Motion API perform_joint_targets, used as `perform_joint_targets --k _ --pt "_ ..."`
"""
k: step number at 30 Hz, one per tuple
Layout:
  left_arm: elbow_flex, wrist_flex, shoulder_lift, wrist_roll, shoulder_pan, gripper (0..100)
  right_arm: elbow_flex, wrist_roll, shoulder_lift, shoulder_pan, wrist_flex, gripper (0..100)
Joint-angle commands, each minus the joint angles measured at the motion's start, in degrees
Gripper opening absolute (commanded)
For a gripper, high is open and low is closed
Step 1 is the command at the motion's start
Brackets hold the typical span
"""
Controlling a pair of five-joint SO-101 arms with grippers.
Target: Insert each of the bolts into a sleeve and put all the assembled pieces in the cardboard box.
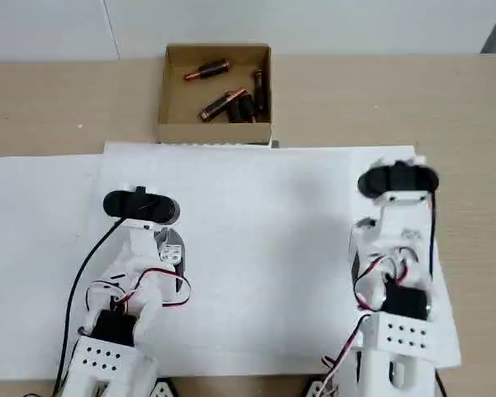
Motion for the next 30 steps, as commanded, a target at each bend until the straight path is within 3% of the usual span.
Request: perform_joint_targets --k 1,6,14,30 --pt "-0.22 -0.18 -0.88 -0.18 0.00 1 5.63 -0.62 -3.82 0.04 -3.91 0.3" --pt "-0.22 -0.18 -0.88 -0.18 0.00 1 14.33 -0.62 -10.68 -1.36 -9.54 0.3" --pt "-0.22 -0.18 -0.88 -0.18 0.00 1 22.24 -0.53 -23.78 -5.58 -9.71 0.3" --pt "-0.22 -0.18 -0.88 -0.18 0.00 1 22.15 -2.81 -35.38 -6.29 5.85 0.4"
